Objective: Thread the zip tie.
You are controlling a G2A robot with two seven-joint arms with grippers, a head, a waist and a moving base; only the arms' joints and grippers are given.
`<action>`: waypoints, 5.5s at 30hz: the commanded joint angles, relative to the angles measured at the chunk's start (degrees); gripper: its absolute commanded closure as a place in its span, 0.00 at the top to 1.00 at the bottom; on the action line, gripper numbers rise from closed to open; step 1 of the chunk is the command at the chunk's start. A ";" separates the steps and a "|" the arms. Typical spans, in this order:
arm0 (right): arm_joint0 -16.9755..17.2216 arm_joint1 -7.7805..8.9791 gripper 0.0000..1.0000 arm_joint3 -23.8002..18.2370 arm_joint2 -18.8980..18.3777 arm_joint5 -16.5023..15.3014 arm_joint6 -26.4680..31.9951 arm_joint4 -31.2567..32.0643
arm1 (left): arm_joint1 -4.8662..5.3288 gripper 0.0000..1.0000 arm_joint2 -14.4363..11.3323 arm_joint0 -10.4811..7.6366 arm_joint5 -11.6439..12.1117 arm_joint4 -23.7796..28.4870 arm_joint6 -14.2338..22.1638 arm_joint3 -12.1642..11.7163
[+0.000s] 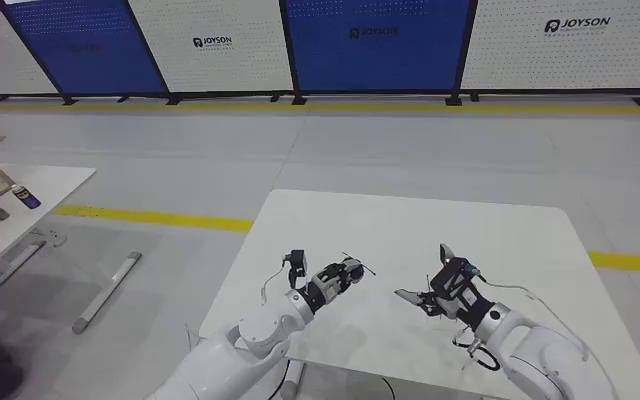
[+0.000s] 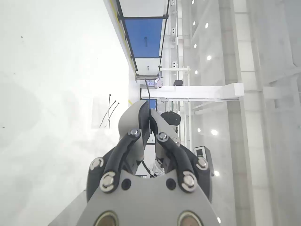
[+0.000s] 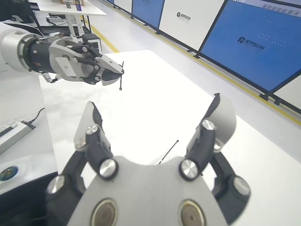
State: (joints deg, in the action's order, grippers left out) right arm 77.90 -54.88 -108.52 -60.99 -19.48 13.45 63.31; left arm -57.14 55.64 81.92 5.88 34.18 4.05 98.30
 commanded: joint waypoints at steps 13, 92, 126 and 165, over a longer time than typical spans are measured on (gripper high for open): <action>-1.00 -0.69 1.00 0.84 -2.29 6.28 12.40 -12.75 | -2.31 0.00 -4.38 4.84 9.99 -21.23 -27.65 -1.00; -25.77 -2.70 1.00 1.38 7.72 19.89 65.77 -16.25 | -2.81 0.00 5.90 12.12 7.61 -21.65 -18.12 27.58; -25.77 -2.70 1.00 1.38 7.72 19.89 65.77 -16.25 | -5.55 0.00 1.10 10.73 3.55 -31.19 -20.65 5.47; -35.19 -6.58 1.00 20.65 17.84 38.96 66.19 -16.95 | -5.55 0.00 1.10 10.73 3.55 -31.19 -20.65 5.47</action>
State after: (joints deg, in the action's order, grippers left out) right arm 42.71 -61.46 -87.88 -43.15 19.48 79.64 46.35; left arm -62.69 56.74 92.65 9.43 2.99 -16.60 103.77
